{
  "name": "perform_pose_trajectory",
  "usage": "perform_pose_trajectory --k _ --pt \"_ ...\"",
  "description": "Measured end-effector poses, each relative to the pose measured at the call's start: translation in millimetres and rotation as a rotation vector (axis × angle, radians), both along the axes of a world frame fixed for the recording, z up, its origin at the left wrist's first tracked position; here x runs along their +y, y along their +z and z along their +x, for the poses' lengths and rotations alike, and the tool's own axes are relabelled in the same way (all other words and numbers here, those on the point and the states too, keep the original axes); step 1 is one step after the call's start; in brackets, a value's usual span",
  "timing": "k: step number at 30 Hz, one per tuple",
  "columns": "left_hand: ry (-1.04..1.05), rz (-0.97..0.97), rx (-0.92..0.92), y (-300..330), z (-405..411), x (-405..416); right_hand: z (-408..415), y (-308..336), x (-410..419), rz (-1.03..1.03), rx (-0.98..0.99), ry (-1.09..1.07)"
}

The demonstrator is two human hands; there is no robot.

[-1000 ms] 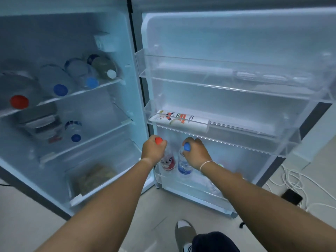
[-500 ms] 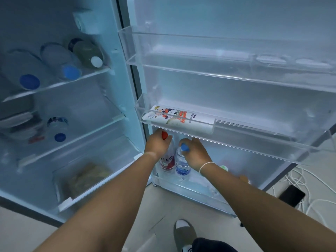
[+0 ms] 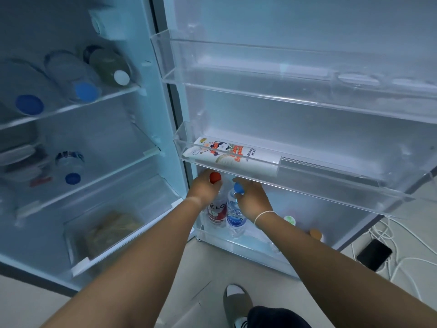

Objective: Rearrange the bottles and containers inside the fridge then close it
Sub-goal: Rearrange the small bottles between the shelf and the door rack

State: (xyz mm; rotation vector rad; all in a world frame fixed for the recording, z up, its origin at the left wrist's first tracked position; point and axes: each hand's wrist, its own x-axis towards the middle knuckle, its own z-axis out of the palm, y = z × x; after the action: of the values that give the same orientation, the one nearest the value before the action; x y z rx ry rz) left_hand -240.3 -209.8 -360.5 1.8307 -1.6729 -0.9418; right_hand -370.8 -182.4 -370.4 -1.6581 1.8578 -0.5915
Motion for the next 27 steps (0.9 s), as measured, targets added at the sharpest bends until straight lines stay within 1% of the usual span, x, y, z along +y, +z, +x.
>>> perform_pose_trajectory --k 4,8,10,14,17,20,23,25,27 --pt "0.004 0.0 -0.01 2 16 8 6 6 7 -0.07 0.052 0.02" --pt "-0.007 -0.002 -0.045 3 41 19 25 19 15 -0.249 0.248 0.173" --pt "0.013 0.007 -0.069 2 55 24 37 24 19 -0.315 0.296 0.257" --pt "0.096 0.016 -0.108 0 96 36 65 28 28 -0.362 0.293 0.404" --pt "0.179 0.005 -0.2 0 136 44 89 27 29 -0.344 0.282 0.488" --pt "0.244 0.015 -0.252 4 179 55 116 25 27 -0.313 0.252 0.517" --pt "0.276 0.001 -0.361 11 224 72 151 22 26 -0.266 0.219 0.554" --pt "0.243 -0.021 -0.501 19 249 85 173 20 25 -0.239 0.196 0.576" --pt "0.198 -0.029 -0.678 33 275 100 203 19 25 -0.225 0.164 0.598"
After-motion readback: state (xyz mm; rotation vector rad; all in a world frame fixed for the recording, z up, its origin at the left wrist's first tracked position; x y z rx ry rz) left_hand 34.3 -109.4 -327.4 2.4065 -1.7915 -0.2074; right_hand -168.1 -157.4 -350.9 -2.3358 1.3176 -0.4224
